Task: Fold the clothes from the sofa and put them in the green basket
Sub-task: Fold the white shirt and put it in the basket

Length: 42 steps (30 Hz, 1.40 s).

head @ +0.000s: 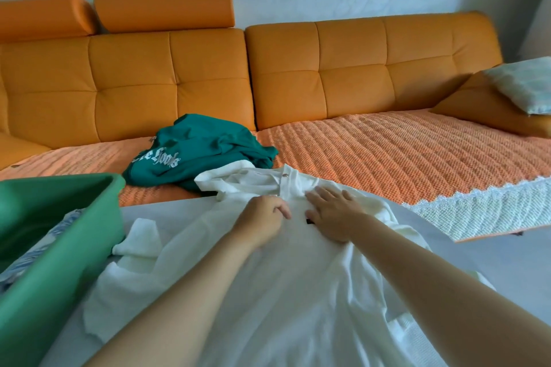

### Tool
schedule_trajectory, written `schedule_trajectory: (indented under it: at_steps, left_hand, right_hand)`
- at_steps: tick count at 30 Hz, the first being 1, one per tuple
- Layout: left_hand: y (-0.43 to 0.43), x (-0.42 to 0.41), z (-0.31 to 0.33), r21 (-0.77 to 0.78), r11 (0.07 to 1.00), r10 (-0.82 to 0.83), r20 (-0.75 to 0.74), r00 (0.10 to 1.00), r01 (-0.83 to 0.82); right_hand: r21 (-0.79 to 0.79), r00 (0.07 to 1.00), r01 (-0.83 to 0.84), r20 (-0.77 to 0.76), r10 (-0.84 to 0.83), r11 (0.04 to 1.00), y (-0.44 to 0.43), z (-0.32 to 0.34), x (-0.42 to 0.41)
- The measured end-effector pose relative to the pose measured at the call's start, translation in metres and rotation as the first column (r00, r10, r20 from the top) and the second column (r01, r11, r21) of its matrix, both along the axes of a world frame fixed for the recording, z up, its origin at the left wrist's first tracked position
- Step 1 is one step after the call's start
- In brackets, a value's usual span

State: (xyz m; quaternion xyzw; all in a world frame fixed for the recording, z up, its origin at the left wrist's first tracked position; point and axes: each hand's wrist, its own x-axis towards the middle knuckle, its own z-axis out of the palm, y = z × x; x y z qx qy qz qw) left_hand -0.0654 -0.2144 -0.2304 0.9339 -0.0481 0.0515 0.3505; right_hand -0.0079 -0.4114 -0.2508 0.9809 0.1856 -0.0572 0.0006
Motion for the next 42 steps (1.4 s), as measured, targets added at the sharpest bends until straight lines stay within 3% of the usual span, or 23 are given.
schedule_trajectory:
  at_steps: [3,6,9,13,16,17,19,21,23,25,27,28,30,31,33,35,39,42]
  left_hand:
    - [0.045,-0.009,-0.001,0.191,0.969,0.127,0.165,0.978,-0.158]
    - [0.084,-0.02,-0.004,0.335,0.863,0.383,0.056,0.922,-0.378]
    - [0.118,-0.034,-0.005,0.5,0.776,0.504,-0.128,0.854,-0.383]
    - [0.145,-0.053,-0.011,0.267,0.915,0.341,-0.111,0.933,-0.303]
    - [0.155,-0.056,-0.008,0.066,0.912,0.403,0.038,0.915,-0.404]
    - [0.16,-0.052,-0.004,0.142,0.892,0.422,0.077,0.903,-0.429]
    - [0.172,-0.043,0.008,0.445,0.79,0.389,0.166,0.906,-0.421]
    - [0.176,-0.037,0.025,0.689,0.608,0.309,0.254,0.916,-0.396]
    - [0.177,-0.035,0.028,0.793,0.464,0.244,0.314,0.917,-0.395]
    - [0.175,-0.033,0.025,0.813,0.4,0.209,0.368,0.906,-0.423]
    - [0.166,-0.033,0.014,0.744,0.523,0.142,0.405,0.903,-0.416]
    - [0.159,-0.033,0.009,0.655,0.669,0.092,0.397,0.913,-0.352]
    - [0.149,-0.036,-0.002,0.426,0.891,0.036,0.275,0.961,-0.155]
    - [0.148,-0.038,-0.009,0.385,0.92,0.01,0.159,0.987,-0.071]
    - [0.157,-0.042,-0.022,0.534,0.845,0.001,-0.067,0.998,0.035]
    - [0.172,-0.044,-0.027,0.659,0.749,0.05,-0.156,0.986,0.066]
    - [0.17,-0.043,-0.022,0.721,0.692,0.134,-0.193,0.972,0.048]
    - [0.158,-0.054,-0.016,0.716,0.698,0.13,-0.113,0.985,-0.01]
  right_hand:
    - [-0.155,0.993,0.079,0.099,-0.064,0.985,0.028,0.011,-0.007]
    - [-0.079,0.975,0.004,0.224,0.014,0.997,0.07,0.02,-0.023]
    - [0.086,0.965,-0.185,0.205,0.164,0.979,0.113,0.019,-0.042]
    - [0.234,0.954,-0.299,0.066,0.291,0.925,0.153,0.007,-0.061]
    - [0.241,0.966,-0.256,0.034,0.256,0.936,0.161,-0.003,-0.063]
    - [0.239,0.969,-0.243,0.021,0.245,0.94,0.162,-0.005,-0.062]
    - [0.222,0.971,-0.233,0.007,0.237,0.947,0.163,-0.008,-0.058]
    - [0.211,0.975,-0.22,0.016,0.221,0.952,0.164,-0.011,-0.055]
    - [0.203,0.98,-0.196,0.02,0.196,0.959,0.166,-0.013,-0.05]
    - [0.167,0.984,-0.178,0.016,0.178,0.97,0.168,-0.014,-0.046]
    - [0.125,0.985,-0.172,0.018,0.171,0.977,0.171,-0.015,-0.043]
    - [0.104,0.985,-0.173,0.024,0.171,0.979,0.173,-0.016,-0.041]
    - [0.067,0.984,-0.175,0.035,0.173,0.982,0.175,-0.016,-0.039]
    - [0.051,0.984,-0.174,0.037,0.173,0.983,0.175,-0.016,-0.038]
    - [0.026,0.985,-0.173,0.033,0.172,0.985,0.174,-0.015,-0.037]
    - [0.019,0.986,-0.168,0.022,0.167,0.986,0.174,-0.013,-0.038]
    - [-0.039,0.99,-0.137,0.024,0.138,0.99,0.178,-0.005,-0.047]
    - [-0.042,0.991,-0.131,0.002,0.131,0.991,0.174,0.002,-0.062]
